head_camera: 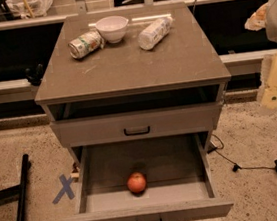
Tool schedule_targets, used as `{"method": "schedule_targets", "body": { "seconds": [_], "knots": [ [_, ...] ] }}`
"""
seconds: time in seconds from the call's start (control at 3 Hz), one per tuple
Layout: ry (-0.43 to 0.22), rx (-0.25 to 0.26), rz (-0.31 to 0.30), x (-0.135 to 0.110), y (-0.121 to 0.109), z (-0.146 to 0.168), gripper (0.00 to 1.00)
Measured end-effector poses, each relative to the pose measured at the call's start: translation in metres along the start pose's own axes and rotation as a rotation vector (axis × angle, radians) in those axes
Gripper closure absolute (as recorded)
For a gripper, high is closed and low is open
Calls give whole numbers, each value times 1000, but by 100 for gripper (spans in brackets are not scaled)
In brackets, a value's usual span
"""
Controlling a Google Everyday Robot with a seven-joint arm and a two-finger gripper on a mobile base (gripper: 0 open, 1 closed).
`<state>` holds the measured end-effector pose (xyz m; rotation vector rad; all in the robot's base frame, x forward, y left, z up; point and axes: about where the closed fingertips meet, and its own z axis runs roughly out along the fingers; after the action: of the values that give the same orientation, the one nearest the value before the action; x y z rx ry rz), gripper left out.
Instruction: Pick apple from middle drawer and place on counter
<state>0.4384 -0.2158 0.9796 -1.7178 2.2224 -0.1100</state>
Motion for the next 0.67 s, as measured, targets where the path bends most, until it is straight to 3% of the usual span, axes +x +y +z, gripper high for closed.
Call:
{"method": "schedule_targets", "body": {
  "seconds": [0.33,0.67],
  "knots": [
    [-3,2,0,0,0,0,0],
    [-47,-47,11,-8,17,22,0]
  ]
}}
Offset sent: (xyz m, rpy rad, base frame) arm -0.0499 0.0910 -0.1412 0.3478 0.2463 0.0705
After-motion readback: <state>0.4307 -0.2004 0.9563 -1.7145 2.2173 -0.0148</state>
